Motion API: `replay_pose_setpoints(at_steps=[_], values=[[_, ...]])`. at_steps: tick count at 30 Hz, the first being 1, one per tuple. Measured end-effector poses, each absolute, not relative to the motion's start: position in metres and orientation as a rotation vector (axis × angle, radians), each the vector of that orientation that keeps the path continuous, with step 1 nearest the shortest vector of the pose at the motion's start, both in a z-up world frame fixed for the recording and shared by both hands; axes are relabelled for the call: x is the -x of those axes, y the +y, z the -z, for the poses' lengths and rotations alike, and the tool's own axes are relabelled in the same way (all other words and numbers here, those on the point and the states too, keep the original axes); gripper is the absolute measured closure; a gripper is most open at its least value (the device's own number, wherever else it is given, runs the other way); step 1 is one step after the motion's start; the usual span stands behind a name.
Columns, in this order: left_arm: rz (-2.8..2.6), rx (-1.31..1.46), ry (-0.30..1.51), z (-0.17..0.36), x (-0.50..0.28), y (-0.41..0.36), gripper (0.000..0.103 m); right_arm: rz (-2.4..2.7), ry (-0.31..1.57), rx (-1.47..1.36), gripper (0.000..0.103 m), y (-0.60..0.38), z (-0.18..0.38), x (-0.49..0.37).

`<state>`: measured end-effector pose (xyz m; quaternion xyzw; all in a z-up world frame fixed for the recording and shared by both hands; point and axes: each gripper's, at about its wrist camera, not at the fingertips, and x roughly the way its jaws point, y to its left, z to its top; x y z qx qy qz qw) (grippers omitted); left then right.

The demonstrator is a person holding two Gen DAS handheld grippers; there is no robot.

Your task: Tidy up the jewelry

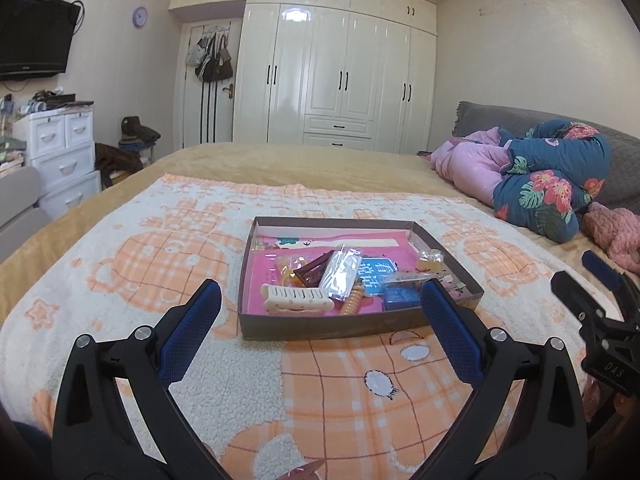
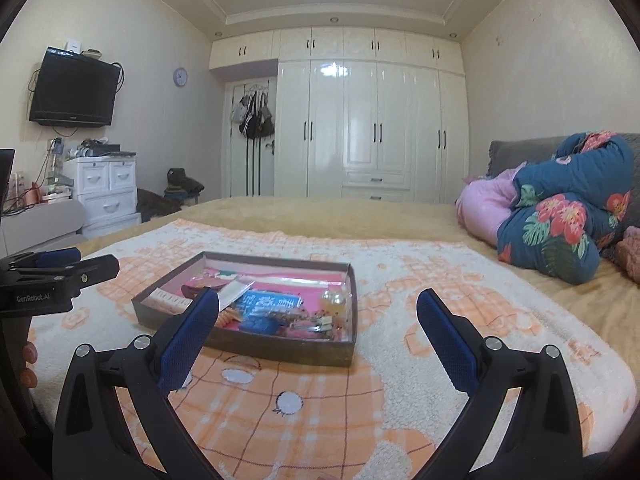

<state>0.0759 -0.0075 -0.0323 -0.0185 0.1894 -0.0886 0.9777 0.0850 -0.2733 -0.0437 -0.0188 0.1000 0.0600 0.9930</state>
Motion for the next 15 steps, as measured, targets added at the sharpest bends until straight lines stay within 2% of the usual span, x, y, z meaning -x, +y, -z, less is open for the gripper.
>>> replay_pose_setpoints(at_steps=[4, 15], values=[[0.173, 0.04, 0.379, 0.0334, -0.0768, -0.0073, 0.011, -0.093, 0.153, 0.027, 0.006, -0.2771, 0.042, -0.0817], [0.172, 0.042, 0.365, 0.0328, -0.0759, -0.0061, 0.011, -0.103, 0.187, 0.025, 0.006, -0.2752, 0.0468, -0.0865]])
